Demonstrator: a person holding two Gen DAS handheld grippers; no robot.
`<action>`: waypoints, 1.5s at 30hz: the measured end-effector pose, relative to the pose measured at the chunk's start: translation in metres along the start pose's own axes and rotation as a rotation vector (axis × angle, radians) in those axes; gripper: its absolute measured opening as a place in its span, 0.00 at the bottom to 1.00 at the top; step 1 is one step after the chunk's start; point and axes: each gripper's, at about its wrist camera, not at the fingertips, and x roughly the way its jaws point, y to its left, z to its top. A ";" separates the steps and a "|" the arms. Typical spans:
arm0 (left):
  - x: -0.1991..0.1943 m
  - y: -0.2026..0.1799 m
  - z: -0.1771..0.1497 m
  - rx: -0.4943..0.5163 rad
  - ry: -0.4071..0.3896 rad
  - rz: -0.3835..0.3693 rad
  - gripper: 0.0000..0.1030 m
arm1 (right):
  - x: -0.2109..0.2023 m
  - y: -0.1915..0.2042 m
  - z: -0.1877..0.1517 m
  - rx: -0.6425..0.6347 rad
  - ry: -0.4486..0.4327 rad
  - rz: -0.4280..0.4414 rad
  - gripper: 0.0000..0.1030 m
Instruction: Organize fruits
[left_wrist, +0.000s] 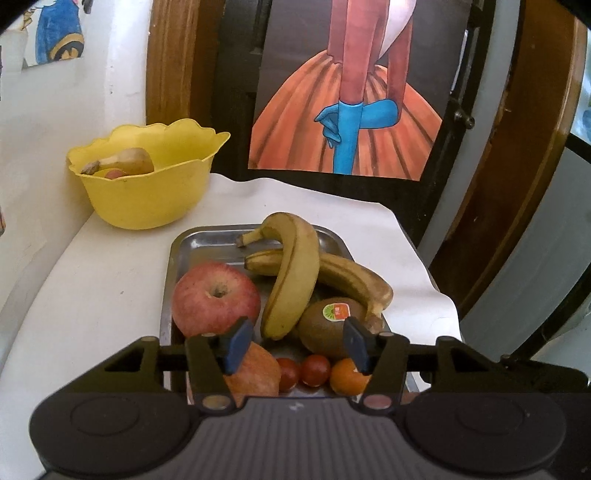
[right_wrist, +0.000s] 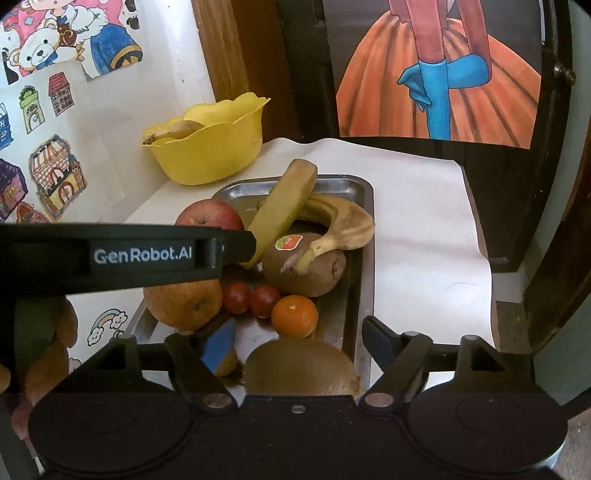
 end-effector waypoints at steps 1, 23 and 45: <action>-0.001 -0.001 0.000 -0.002 -0.002 0.004 0.59 | 0.000 -0.001 -0.001 -0.001 0.001 0.002 0.77; -0.048 0.010 -0.020 -0.130 -0.107 0.220 0.99 | -0.036 -0.011 -0.012 0.001 -0.098 0.061 0.99; -0.112 0.018 -0.060 -0.230 -0.172 0.352 0.99 | -0.083 -0.004 -0.026 -0.018 -0.161 0.070 0.99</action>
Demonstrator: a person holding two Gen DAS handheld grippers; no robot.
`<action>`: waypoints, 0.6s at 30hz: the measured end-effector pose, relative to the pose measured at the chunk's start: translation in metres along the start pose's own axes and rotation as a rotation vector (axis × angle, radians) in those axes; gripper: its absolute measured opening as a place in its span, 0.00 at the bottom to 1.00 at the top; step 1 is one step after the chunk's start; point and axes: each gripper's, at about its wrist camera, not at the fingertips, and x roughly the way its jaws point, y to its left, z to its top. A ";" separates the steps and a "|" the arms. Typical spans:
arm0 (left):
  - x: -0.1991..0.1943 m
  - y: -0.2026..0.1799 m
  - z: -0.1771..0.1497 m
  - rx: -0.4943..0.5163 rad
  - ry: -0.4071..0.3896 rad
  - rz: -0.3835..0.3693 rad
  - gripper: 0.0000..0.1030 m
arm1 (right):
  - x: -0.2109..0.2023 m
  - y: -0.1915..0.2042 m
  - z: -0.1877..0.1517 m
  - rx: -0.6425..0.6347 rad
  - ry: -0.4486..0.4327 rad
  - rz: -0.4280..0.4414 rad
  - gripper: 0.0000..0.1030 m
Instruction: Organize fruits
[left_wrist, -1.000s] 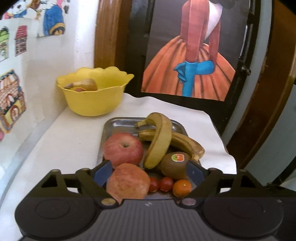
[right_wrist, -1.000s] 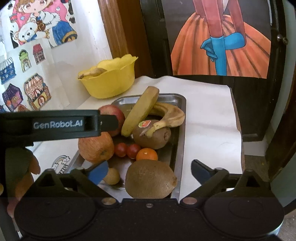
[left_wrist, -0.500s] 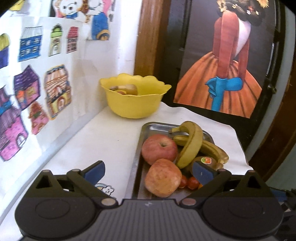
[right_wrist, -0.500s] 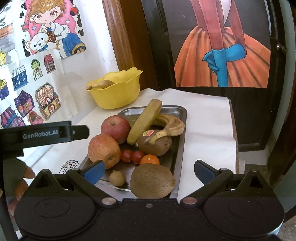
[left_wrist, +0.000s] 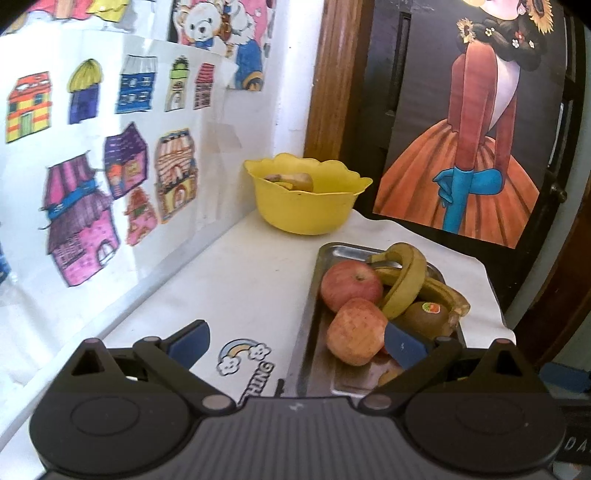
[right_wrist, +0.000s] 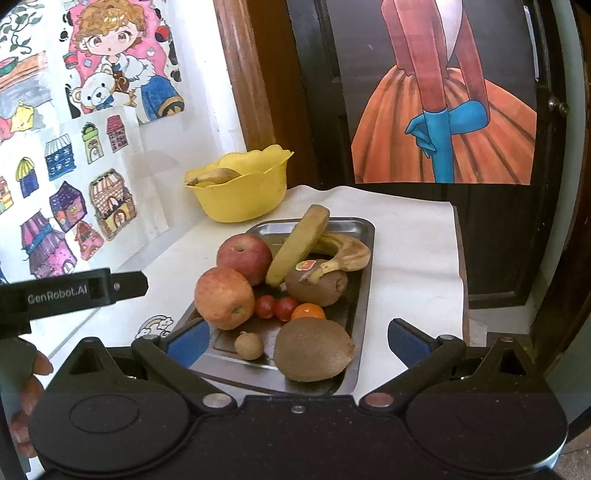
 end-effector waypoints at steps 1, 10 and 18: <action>-0.003 0.002 -0.001 0.002 -0.001 0.002 0.99 | -0.003 0.001 0.000 -0.001 -0.005 0.001 0.99; -0.021 0.020 -0.017 -0.001 0.002 0.031 0.99 | -0.020 0.010 -0.006 0.003 -0.039 -0.024 0.99; -0.031 0.033 -0.032 -0.002 0.042 0.049 0.99 | -0.029 0.014 -0.018 0.003 -0.034 -0.048 0.99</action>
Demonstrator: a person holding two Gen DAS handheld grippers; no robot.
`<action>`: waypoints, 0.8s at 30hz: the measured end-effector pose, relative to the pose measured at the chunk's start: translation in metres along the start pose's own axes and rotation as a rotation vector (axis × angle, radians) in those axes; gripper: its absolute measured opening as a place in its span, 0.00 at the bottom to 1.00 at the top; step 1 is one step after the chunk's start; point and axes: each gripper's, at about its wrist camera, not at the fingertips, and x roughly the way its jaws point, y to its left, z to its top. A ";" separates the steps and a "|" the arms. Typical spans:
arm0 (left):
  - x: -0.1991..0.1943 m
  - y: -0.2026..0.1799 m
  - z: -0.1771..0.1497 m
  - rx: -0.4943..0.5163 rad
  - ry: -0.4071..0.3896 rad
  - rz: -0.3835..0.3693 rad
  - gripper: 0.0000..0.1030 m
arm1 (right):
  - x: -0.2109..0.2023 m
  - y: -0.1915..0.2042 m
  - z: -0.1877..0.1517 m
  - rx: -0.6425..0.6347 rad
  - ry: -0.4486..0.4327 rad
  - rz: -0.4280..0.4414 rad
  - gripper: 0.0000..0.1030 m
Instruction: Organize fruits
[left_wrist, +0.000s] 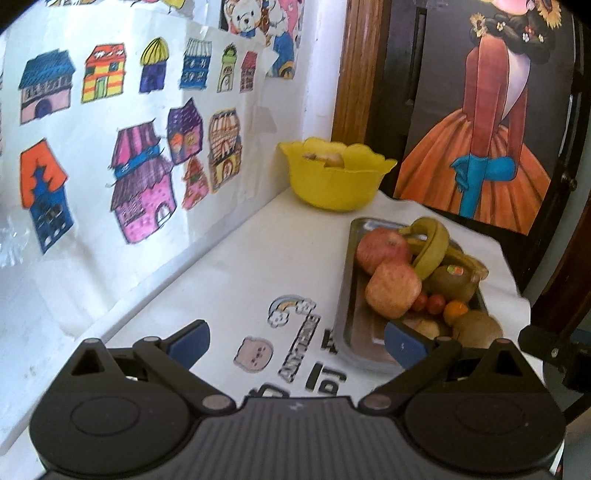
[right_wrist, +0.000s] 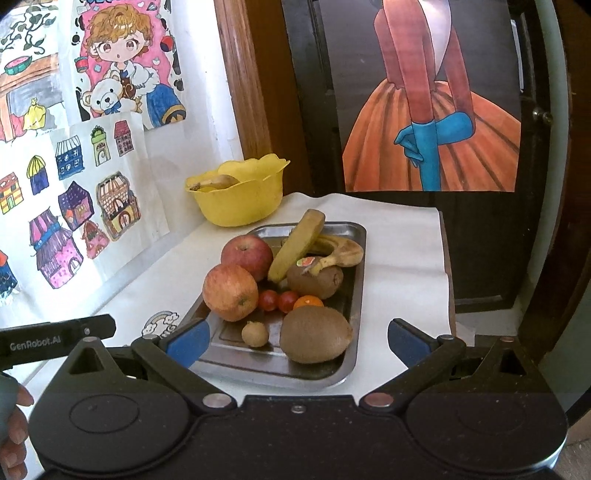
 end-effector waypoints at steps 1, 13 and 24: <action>0.000 0.001 -0.003 0.002 0.009 0.002 0.99 | -0.001 0.000 -0.002 0.002 0.002 -0.003 0.99; -0.005 0.013 -0.025 0.044 0.061 -0.019 0.99 | -0.016 0.012 -0.028 0.041 -0.003 -0.067 0.99; -0.022 0.034 -0.043 0.068 0.068 -0.071 0.99 | -0.040 0.037 -0.044 0.049 -0.027 -0.144 0.99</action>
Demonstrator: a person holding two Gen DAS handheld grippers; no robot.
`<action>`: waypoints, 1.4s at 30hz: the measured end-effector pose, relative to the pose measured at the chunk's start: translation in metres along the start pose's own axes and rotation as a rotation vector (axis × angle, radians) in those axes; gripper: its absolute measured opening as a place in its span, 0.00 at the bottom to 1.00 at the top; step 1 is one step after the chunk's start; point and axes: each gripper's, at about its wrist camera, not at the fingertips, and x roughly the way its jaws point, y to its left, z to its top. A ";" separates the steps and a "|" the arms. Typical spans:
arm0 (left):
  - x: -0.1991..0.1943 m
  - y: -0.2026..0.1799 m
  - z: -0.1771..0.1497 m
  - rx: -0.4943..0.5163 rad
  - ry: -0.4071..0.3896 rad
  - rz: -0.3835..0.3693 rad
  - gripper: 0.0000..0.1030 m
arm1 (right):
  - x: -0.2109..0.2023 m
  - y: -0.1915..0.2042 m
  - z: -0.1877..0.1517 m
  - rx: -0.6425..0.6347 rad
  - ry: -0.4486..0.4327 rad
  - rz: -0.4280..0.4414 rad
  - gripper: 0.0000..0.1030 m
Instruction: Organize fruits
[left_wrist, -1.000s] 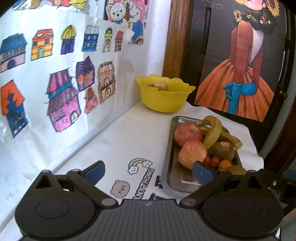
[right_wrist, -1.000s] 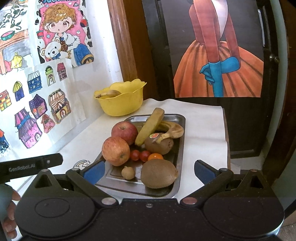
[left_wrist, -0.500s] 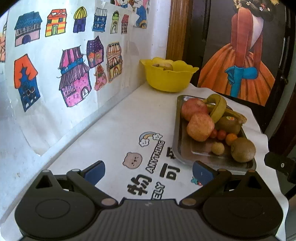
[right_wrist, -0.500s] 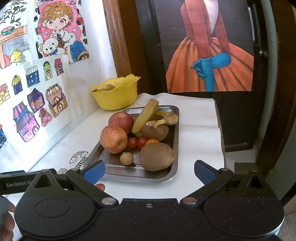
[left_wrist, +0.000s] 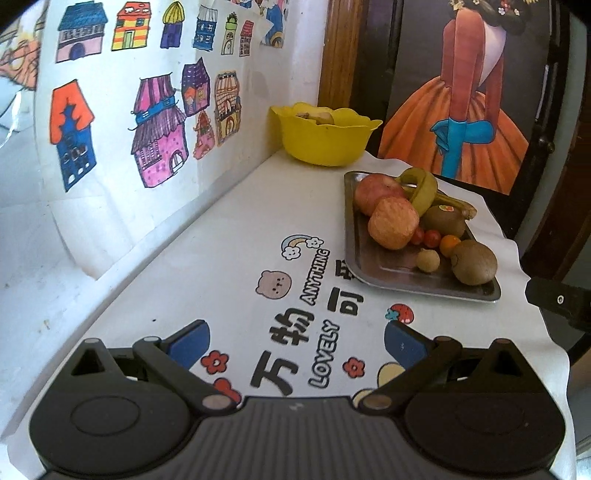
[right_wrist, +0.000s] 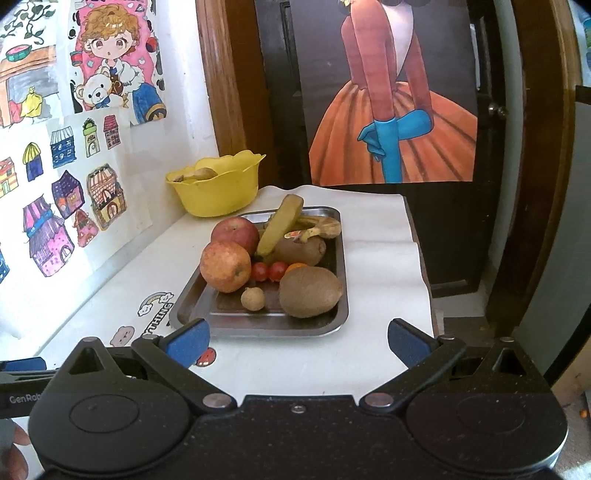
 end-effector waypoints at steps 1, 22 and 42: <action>-0.001 0.001 -0.002 0.004 0.001 0.000 0.99 | -0.002 0.002 -0.003 0.003 -0.001 -0.005 0.99; -0.021 0.036 -0.040 -0.010 -0.030 0.003 1.00 | -0.034 0.036 -0.059 0.047 0.006 -0.092 0.99; -0.025 0.049 -0.054 -0.014 -0.039 0.030 0.99 | -0.036 0.052 -0.071 0.043 -0.004 -0.071 0.99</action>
